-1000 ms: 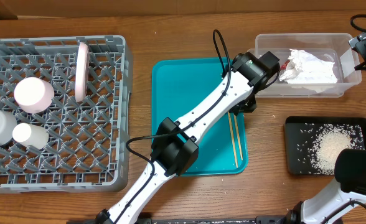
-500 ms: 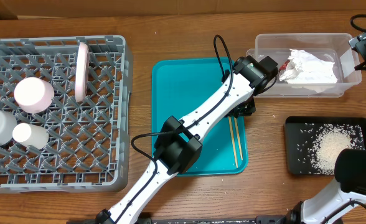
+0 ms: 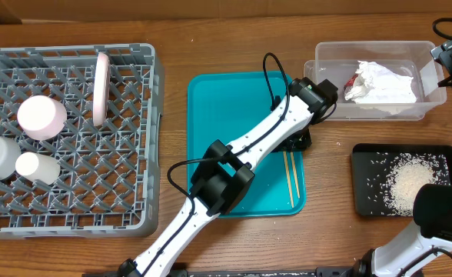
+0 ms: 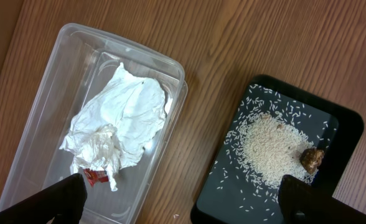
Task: Sort waste into correct bins and load items into the dishwasher
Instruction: 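Grasp one wooden chopstick with the left gripper, then carry the chopstick to the rack and insert it upright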
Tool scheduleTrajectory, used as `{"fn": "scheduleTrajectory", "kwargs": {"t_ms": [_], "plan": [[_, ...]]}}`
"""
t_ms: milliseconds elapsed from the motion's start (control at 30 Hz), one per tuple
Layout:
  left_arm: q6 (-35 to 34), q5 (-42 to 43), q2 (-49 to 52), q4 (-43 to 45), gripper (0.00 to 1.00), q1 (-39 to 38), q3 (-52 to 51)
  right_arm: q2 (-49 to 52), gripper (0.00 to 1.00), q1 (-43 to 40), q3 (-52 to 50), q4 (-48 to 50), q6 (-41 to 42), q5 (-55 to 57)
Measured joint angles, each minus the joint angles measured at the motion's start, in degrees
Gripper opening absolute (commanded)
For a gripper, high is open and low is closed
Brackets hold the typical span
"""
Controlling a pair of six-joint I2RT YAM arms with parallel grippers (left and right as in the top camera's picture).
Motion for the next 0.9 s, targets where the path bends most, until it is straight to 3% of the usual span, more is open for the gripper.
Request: {"fn": "scheduleTrajectory", "kwargs": {"t_ms": [133,267,433,567,900], "plan": [[0.04,0.17,0.02,0.63,0.33,0.00,-0.26,0.00,1.00,0.00,0.00,-0.02,0.02,0.02],[0.28,0.26,0.02,2.84,0.34,0.00,-0.98,0.00,1.00,0.00,0.00,0.00,0.02,0.02],[0.70,1.16,-0.90,5.11,0.14,0.00,-3.21,0.00,1.00,0.00,0.00,0.00,0.00,0.00],[1.20,1.95,-2.01,6.56,0.04,0.00,-5.55,0.00,1.00,0.00,0.00,0.02,0.00,0.00],[3.37,2.49,-2.60,3.78,0.04,0.66,-6.16,0.00,1.00,0.00,0.00,-0.02,-0.02,0.02]]}}
